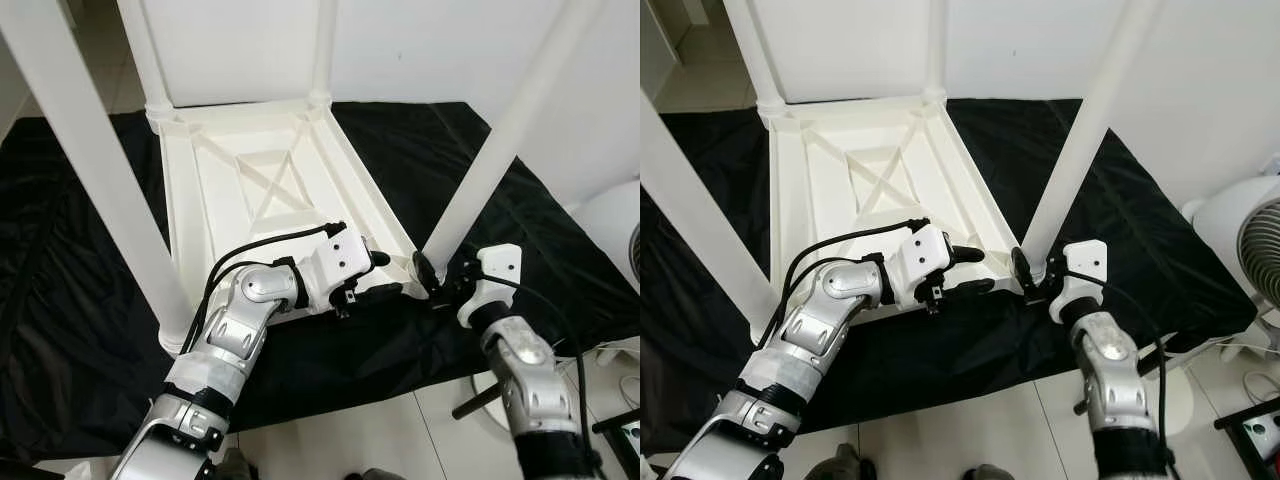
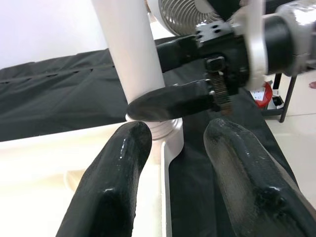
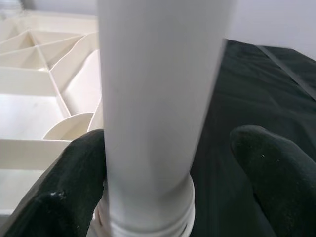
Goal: Building children table
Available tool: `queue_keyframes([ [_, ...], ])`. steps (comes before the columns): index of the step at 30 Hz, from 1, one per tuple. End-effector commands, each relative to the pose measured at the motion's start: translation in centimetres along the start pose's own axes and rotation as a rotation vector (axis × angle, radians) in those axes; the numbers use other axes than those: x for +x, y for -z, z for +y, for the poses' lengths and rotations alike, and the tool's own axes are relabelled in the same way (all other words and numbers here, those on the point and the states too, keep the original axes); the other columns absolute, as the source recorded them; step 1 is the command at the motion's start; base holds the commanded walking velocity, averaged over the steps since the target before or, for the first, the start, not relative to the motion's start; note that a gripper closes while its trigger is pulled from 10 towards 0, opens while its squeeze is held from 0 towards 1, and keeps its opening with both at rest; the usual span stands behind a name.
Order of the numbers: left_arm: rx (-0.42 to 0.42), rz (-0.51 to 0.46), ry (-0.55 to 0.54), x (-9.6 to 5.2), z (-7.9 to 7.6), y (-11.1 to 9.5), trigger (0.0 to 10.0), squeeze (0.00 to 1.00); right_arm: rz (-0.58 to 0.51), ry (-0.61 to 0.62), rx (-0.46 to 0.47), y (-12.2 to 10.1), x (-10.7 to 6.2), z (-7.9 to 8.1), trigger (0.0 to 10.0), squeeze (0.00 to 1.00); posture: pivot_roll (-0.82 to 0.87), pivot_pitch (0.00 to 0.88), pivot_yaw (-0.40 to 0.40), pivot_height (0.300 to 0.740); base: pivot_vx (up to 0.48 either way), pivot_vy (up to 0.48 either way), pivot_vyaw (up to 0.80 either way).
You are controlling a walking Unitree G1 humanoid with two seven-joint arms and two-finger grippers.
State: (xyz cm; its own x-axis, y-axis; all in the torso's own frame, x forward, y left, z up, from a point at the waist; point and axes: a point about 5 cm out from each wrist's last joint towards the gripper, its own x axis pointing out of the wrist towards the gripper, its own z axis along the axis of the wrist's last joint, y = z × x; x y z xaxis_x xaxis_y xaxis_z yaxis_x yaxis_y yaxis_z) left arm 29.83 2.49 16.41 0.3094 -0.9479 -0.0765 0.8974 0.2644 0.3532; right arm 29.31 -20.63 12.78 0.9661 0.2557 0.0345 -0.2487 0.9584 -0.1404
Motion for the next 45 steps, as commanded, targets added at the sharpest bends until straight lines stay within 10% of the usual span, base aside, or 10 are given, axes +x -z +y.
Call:
queue_keyframes([
  [1,0.003,-0.003,-0.087,0.2,0.5,-0.1,10.0,0.0,0.028,-0.032,-0.008,0.4,0.3,-0.1,10.0,0.0,0.0,0.003,-0.037,0.74,0.0,0.0,0.0],
  [7,0.011,-0.005,-0.092,0.2,0.7,-0.3,10.0,0.0,0.031,-0.136,-0.021,0.0,1.9,0.8,10.0,0.0,0.0,0.003,-0.036,0.74,0.0,0.0,0.0],
  [8,0.011,-0.006,-0.093,0.2,0.8,-0.3,10.0,0.0,0.033,-0.168,-0.018,0.1,2.3,1.4,2.5,0.0,0.01,0.0,-0.036,0.74,0.0,0.0,0.0],
  [11,0.012,-0.007,-0.093,0.2,0.8,-0.4,10.0,0.0,0.035,-0.181,-0.016,0.2,2.4,1.6,2.5,0.0,0.01,0.0,-0.036,0.74,0.0,0.0,0.0],
  [12,0.013,-0.008,-0.093,0.2,0.8,-0.4,10.0,0.0,0.038,-0.19,-0.01,0.3,2.5,1.8,0.2,0.0,0.0,0.0,-0.035,0.74,0.0,0.0,0.0],
  [15,0.013,-0.007,-0.093,0.3,0.8,-0.4,10.0,0.0,0.042,-0.199,-0.006,0.5,2.5,2.0,0.0,0.0,0.0,0.0,-0.034,0.74,0.0,0.0,0.0],
  [24,0.007,-0.001,-0.082,0.4,0.7,-0.1,10.0,0.0,0.052,-0.169,0.037,1.7,2.0,2.1,0.0,0.0,0.0,0.0,-0.026,0.74,0.0,0.0,0.0],
  [26,0.007,-0.003,-0.076,0.5,0.7,-0.1,10.0,0.0,0.083,-0.075,-0.001,1.9,1.8,2.0,10.0,0.0,-0.01,0.0,-0.018,0.74,0.0,0.0,0.0],
  [37,0.008,0.0,-0.067,0.4,0.6,0.0,10.0,0.0,0.067,0.064,0.044,1.0,1.6,3.6,10.0,0.0,-0.02,0.0,-0.005,0.74,0.0,0.0,0.0],
  [45,0.007,0.001,-0.06,0.5,0.5,0.1,10.0,0.0,0.032,0.435,0.136,-0.2,1.2,4.8,10.0,0.0,-0.02,0.001,-0.01,0.74,0.0,0.0,0.0],
])
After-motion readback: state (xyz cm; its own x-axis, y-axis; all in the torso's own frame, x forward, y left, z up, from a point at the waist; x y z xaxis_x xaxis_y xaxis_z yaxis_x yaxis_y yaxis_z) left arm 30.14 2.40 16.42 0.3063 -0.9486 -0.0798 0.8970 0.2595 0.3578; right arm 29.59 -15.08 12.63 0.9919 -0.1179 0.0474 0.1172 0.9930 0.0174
